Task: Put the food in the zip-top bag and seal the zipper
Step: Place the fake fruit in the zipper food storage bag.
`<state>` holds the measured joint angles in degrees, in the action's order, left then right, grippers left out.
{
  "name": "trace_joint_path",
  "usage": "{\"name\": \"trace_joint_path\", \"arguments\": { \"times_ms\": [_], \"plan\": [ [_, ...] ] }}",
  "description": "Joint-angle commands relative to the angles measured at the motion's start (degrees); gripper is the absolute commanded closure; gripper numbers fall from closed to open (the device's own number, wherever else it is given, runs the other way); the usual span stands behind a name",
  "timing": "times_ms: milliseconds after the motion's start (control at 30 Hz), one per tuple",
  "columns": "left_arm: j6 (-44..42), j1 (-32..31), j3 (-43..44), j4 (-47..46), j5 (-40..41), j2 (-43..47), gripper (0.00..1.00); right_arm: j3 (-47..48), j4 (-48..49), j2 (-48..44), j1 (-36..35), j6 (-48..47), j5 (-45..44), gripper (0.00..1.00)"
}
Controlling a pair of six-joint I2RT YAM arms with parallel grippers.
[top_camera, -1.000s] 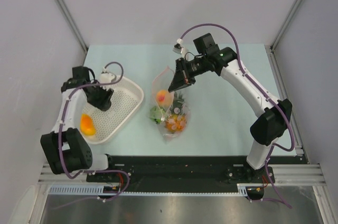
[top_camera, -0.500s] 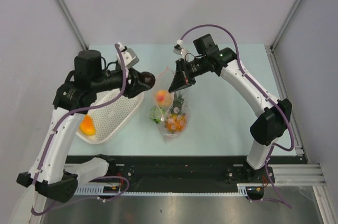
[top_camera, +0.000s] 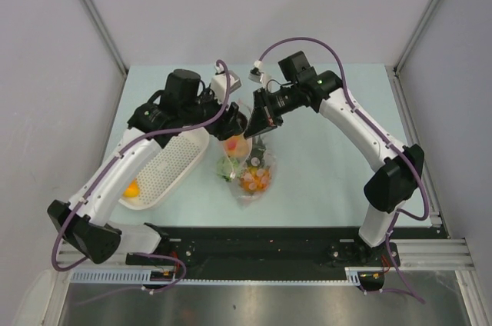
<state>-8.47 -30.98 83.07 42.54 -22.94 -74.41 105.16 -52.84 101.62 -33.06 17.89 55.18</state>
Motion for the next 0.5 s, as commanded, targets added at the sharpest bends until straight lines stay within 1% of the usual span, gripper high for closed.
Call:
{"name": "trace_joint_path", "arguments": {
  "times_ms": [0,33,100,200,300,400,433,467],
  "plan": [
    [2.14,-0.48,4.11,-0.27,4.48,-1.96,0.3,1.62,1.86,-1.43,-0.43,-0.31,3.36,1.0],
    [2.23,-0.4,5.34,0.34,4.66,-2.23,0.15,1.71,2.04,-1.43,-0.43,0.12,3.62,1.0],
    [1.79,-0.39,6.4,1.49,5.18,-1.97,0.0,1.97,2.13,-1.43,-0.34,0.3,3.88,1.0],
    [1.7,0.57,7.63,2.45,4.05,0.84,0.0,1.54,2.13,-1.6,0.01,0.65,3.71,1.0],
    [2.23,3.81,8.69,4.73,0.89,4.62,0.0,0.83,1.95,-1.87,0.8,0.66,2.66,1.0],
    [1.44,9.61,7.29,7.89,0.97,8.75,0.0,0.66,1.42,-1.87,1.42,0.39,0.99,1.0],
    [1.18,13.89,6.59,9.12,1.66,9.54,0.01,0.66,1.25,-1.95,1.59,0.13,0.64,1.0],
    [0.91,16.45,5.89,10.09,2.1,10.94,0.0,0.57,1.07,-2.04,1.68,-0.13,0.46,1.0]
  ]
}}
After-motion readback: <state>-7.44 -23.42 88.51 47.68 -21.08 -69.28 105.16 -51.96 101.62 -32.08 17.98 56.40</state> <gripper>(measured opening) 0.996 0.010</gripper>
